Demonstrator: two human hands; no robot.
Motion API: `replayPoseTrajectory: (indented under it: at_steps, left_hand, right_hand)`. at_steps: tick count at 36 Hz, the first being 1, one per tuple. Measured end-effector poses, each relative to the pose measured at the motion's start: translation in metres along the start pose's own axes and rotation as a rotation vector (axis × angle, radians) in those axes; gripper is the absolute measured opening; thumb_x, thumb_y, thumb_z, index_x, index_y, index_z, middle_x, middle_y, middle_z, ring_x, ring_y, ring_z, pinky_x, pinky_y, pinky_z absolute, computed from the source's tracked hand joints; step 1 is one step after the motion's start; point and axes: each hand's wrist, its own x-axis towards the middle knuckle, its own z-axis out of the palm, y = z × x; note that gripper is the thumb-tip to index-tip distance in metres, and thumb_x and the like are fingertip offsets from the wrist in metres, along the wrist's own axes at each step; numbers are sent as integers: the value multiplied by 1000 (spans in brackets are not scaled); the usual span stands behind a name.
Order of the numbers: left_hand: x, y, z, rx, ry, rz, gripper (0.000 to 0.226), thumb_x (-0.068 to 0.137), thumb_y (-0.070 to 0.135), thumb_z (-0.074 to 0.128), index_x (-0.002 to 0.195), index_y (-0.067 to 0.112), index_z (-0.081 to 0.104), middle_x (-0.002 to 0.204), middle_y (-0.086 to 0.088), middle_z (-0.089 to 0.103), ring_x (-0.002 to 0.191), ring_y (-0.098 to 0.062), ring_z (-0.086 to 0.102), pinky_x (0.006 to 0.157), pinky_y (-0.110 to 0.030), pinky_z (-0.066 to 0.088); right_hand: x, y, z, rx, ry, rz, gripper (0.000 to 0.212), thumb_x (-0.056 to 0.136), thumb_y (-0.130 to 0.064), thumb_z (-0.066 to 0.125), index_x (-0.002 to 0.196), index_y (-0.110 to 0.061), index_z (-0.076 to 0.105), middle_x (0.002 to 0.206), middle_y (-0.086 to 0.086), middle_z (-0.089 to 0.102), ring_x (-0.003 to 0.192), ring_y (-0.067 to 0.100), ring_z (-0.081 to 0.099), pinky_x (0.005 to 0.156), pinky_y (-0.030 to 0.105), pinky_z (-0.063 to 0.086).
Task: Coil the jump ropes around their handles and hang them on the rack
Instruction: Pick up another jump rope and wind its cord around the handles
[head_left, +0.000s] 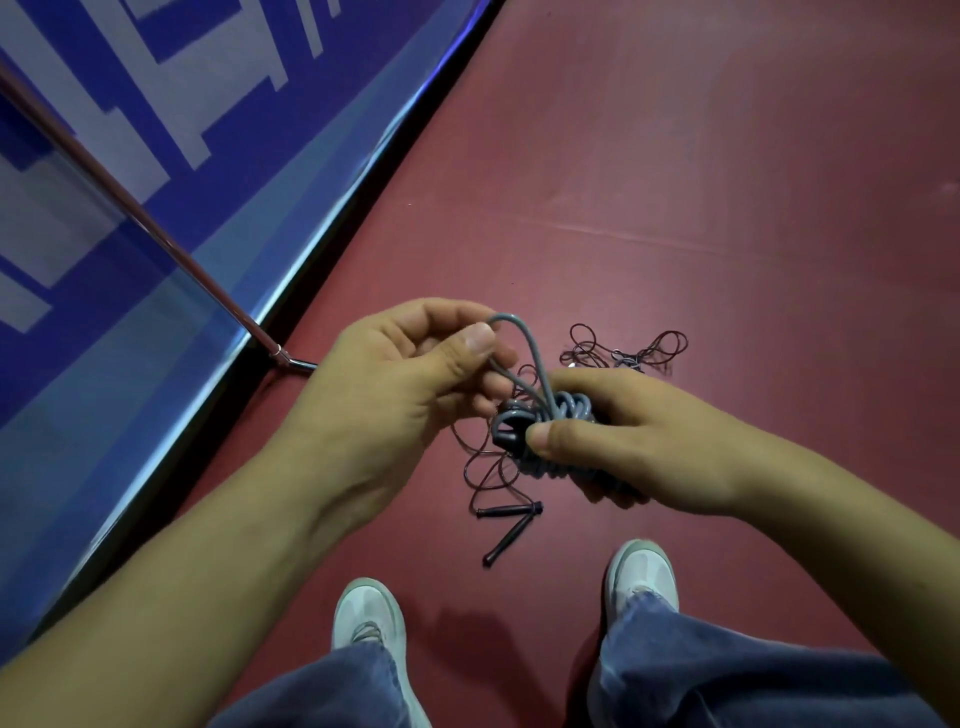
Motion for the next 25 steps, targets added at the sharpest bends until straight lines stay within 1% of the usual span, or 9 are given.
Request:
replayPoseTrajectory:
  at_steps: [2,5,8,12,14,16,20,23,25]
  left_hand:
    - [1,-3,5,-83,76,-96,16,94,10,61,107,2,65,81,-9,71,68,-17,62,60,-24,53]
    - [0,-5,11,-125,168,-202,9,98,13,59,105,10,65,88,-10,75,80,-20,67,67,-27,53]
    - [-1,-6,17,-39,247,-159,7,98,17,62,100,14,69,89,-8,74,84,-19,65,61,-23,46]
    - [-4,-8,26,122,271,6,19,92,28,71,109,21,75,98,4,78,77,0,66,63,-12,47]
    - [-8,-8,31,131,253,84,24,88,19,75,113,17,74,86,10,78,71,3,68,57,-10,47]
    - [-9,-8,36,164,262,147,25,87,9,77,111,14,73,78,6,76,62,2,67,51,-10,46]
    - [-5,-4,37,26,222,82,15,97,6,63,109,10,71,82,-12,76,60,-8,64,51,-16,45]
    - [-3,-1,33,-104,193,0,17,101,12,56,109,11,72,77,-4,72,67,-10,67,56,-19,49]
    - [-4,-1,31,-99,215,12,16,101,13,57,108,12,71,76,-2,73,71,-12,70,59,-21,55]
  right_hand:
    - [1,-1,2,-156,79,0,35,87,-57,63,91,-23,60,65,-1,64,55,13,54,55,41,49]
    - [3,0,6,-464,235,2,39,83,-69,54,88,-30,51,65,-1,61,57,13,52,56,40,45]
    - [3,0,11,-621,329,3,40,86,-70,49,87,-30,44,65,-4,57,62,17,54,56,37,42]
    - [7,-1,16,-625,395,-5,40,85,-71,45,89,-31,43,65,-4,60,63,23,58,56,39,46]
    - [7,-1,17,-632,416,-9,40,86,-71,43,96,-31,46,66,-5,62,62,21,59,56,39,49]
    - [7,-3,18,-653,431,-20,45,85,-70,41,104,-31,49,67,-5,63,62,22,60,58,41,52]
    - [6,-6,19,-623,474,-5,40,86,-69,45,100,-31,46,70,-5,63,66,25,61,60,42,52]
    - [6,-7,16,-544,498,6,39,84,-68,49,93,-30,43,68,-4,63,65,24,60,59,43,52]
    - [6,-7,14,-475,511,6,37,83,-66,51,92,-31,46,67,-4,62,65,21,59,59,42,51]
